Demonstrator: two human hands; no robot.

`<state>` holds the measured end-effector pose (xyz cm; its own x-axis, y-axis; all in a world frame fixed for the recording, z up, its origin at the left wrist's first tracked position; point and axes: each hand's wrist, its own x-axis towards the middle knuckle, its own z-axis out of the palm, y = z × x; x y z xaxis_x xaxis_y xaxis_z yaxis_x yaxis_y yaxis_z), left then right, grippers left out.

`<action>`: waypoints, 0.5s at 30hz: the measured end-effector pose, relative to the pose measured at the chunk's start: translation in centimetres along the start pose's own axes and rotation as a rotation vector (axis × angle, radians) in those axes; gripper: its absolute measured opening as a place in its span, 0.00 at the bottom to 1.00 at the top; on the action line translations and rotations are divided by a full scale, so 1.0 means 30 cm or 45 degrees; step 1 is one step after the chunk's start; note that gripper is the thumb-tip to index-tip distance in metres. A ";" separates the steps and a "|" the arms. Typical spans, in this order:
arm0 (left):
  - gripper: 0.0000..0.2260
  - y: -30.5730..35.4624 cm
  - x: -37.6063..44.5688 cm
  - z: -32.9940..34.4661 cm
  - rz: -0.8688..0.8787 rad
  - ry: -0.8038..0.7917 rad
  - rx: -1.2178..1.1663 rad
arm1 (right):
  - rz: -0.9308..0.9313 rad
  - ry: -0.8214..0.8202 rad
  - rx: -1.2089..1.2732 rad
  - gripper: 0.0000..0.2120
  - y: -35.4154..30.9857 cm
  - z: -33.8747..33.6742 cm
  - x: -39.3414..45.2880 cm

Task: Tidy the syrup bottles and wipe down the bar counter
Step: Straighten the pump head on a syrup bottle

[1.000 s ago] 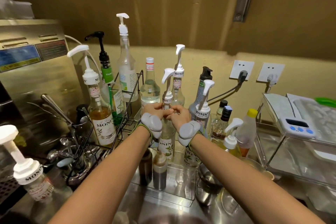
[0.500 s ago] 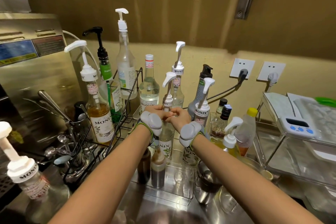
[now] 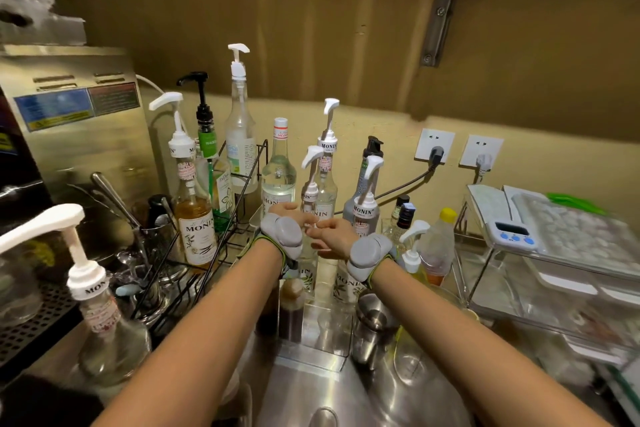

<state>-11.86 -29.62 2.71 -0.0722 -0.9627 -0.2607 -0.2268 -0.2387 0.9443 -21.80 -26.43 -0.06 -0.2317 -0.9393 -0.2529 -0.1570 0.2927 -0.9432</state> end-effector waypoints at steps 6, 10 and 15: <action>0.27 -0.012 -0.137 -0.014 0.190 -0.002 0.135 | -0.080 -0.062 -0.086 0.07 -0.021 -0.009 -0.139; 0.25 -0.021 -0.225 -0.023 0.201 -0.049 0.149 | -0.078 -0.034 -0.059 0.11 -0.017 -0.004 -0.221; 0.28 -0.042 -0.353 -0.029 0.156 -0.189 0.092 | -0.112 0.123 -0.113 0.14 0.007 0.020 -0.340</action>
<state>-9.98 -19.23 4.45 -0.2448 -0.9534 -0.1763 -0.2765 -0.1056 0.9552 -18.90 -16.88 2.19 -0.3041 -0.9417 -0.1440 -0.2642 0.2286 -0.9370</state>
